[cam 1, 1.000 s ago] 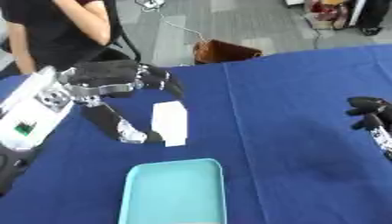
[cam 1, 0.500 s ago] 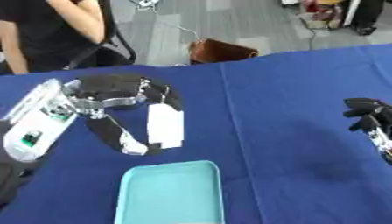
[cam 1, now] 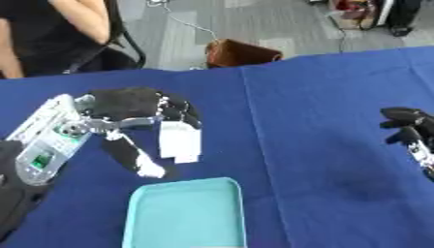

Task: Pick up objects on the table and place them in the box.

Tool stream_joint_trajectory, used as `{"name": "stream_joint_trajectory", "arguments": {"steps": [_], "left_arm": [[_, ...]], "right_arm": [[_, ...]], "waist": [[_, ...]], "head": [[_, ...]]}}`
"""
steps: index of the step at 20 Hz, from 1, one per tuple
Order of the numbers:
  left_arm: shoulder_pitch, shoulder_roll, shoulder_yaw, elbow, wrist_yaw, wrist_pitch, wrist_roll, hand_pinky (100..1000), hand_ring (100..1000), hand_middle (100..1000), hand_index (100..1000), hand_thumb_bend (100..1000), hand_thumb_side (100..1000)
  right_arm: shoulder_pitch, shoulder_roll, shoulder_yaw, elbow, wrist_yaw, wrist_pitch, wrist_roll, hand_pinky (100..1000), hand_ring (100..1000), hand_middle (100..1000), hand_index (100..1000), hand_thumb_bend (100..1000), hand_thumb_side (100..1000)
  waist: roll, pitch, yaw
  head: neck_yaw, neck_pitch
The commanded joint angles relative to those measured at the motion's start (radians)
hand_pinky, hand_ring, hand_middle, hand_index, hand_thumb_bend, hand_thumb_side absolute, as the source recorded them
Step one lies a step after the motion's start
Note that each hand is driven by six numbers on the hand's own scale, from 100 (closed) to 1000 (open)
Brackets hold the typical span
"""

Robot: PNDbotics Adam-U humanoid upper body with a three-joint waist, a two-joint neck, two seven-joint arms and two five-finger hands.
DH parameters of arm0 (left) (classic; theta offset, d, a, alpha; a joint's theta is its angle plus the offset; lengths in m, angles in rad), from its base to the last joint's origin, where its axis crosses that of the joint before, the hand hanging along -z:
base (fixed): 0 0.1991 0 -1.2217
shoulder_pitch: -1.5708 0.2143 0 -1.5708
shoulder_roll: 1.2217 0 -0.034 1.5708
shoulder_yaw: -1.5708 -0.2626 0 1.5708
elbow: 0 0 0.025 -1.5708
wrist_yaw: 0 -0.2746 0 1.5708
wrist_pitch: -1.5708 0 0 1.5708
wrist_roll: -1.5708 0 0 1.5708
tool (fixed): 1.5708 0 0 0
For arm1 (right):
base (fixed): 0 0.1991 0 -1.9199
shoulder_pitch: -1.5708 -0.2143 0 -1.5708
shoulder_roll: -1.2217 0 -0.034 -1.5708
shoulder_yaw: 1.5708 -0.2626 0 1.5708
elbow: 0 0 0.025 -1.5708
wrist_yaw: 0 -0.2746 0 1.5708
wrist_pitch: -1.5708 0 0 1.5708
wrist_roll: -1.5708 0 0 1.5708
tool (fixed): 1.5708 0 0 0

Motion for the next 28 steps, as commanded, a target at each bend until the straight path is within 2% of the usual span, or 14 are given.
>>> {"name": "stream_joint_trajectory", "arguments": {"steps": [1, 7, 8, 10, 14, 18, 19, 20, 21, 23, 24, 25, 27, 28], "left_arm": [[-0.009, 0.018, 0.015, 0.009, -0.017, 0.000, 0.015, 763, 824, 846, 885, 498, 633], [-0.017, 0.016, 0.025, 0.034, -0.032, 0.000, 0.042, 770, 832, 851, 885, 501, 633], [-0.018, 0.016, 0.026, 0.038, -0.034, 0.000, 0.046, 770, 833, 850, 885, 488, 600], [-0.020, 0.014, 0.028, 0.047, -0.044, -0.001, 0.052, 774, 834, 851, 884, 505, 631], [-0.022, 0.012, 0.033, 0.060, -0.077, -0.004, 0.065, 780, 834, 850, 884, 511, 630], [-0.024, 0.001, 0.032, 0.073, -0.098, -0.005, 0.079, 715, 745, 772, 835, 502, 632], [-0.025, -0.003, 0.033, 0.076, -0.103, -0.003, 0.085, 525, 548, 659, 768, 477, 621], [-0.026, -0.006, 0.033, 0.080, -0.107, 0.000, 0.093, 468, 501, 629, 750, 464, 616], [-0.027, -0.009, 0.034, 0.083, -0.113, 0.004, 0.104, 279, 361, 532, 674, 415, 596], [-0.029, -0.016, 0.039, 0.085, -0.126, 0.015, 0.144, 100, 188, 412, 541, 336, 545], [-0.029, -0.019, 0.040, 0.086, -0.132, 0.022, 0.173, 100, 204, 423, 553, 344, 548], [-0.030, -0.022, 0.039, 0.089, -0.139, 0.027, 0.201, 100, 100, 303, 418, 238, 518], [-0.031, -0.027, 0.035, 0.093, -0.152, 0.033, 0.253, 100, 100, 230, 319, 177, 542], [-0.031, -0.029, 0.033, 0.095, -0.159, 0.034, 0.275, 100, 100, 238, 330, 185, 537]], "right_arm": [[-0.019, -0.011, -0.002, -0.017, -0.007, -0.003, 0.002, 643, 782, 849, 856, 100, 864], [-0.025, -0.008, 0.000, -0.018, -0.008, -0.004, 0.005, 643, 781, 849, 856, 100, 864], [-0.025, -0.008, 0.000, -0.017, -0.008, -0.004, 0.005, 643, 781, 849, 856, 100, 861], [-0.027, -0.007, 0.001, -0.017, -0.008, -0.005, 0.006, 643, 781, 849, 856, 100, 865], [-0.031, -0.007, 0.001, -0.017, -0.009, -0.006, 0.007, 643, 781, 848, 855, 100, 864], [-0.034, -0.005, 0.002, -0.017, -0.009, -0.006, 0.008, 643, 781, 848, 855, 100, 865], [-0.035, -0.005, 0.002, -0.018, -0.009, -0.007, 0.009, 643, 781, 848, 855, 100, 866], [-0.036, -0.004, 0.003, -0.018, -0.010, -0.007, 0.009, 643, 781, 848, 855, 100, 865], [-0.037, -0.003, 0.003, -0.018, -0.010, -0.007, 0.009, 643, 781, 848, 855, 100, 866], [-0.038, -0.002, 0.003, -0.019, -0.010, -0.007, 0.010, 643, 781, 847, 855, 100, 866], [-0.039, -0.002, 0.003, -0.018, -0.010, -0.007, 0.010, 643, 781, 847, 855, 100, 866], [-0.040, -0.002, 0.003, -0.018, -0.010, -0.007, 0.010, 643, 781, 847, 855, 100, 866], [-0.042, -0.001, 0.003, -0.019, -0.011, -0.008, 0.011, 644, 781, 847, 855, 100, 865], [-0.042, -0.001, 0.003, -0.019, -0.010, -0.008, 0.011, 644, 781, 847, 855, 100, 865]], "waist": [[-0.005, -0.015, -0.003], [-0.004, -0.009, -0.009], [-0.004, -0.008, -0.010], [-0.003, -0.006, -0.015], [-0.003, -0.001, -0.024], [-0.002, 0.004, -0.030], [-0.002, 0.005, -0.032], [-0.002, 0.006, -0.033], [-0.002, 0.007, -0.034], [-0.002, 0.009, -0.037], [-0.002, 0.010, -0.038], [-0.002, 0.011, -0.039], [-0.003, 0.013, -0.042], [-0.004, 0.014, -0.042]], "head": [[0.009, -0.019], [0.011, -0.029], [0.011, -0.031], [0.012, -0.036], [0.014, -0.043], [0.015, -0.047], [0.017, -0.048], [0.017, -0.049], [0.018, -0.050], [0.019, -0.052], [0.020, -0.054], [0.020, -0.055], [0.021, -0.057], [0.021, -0.058]]}}
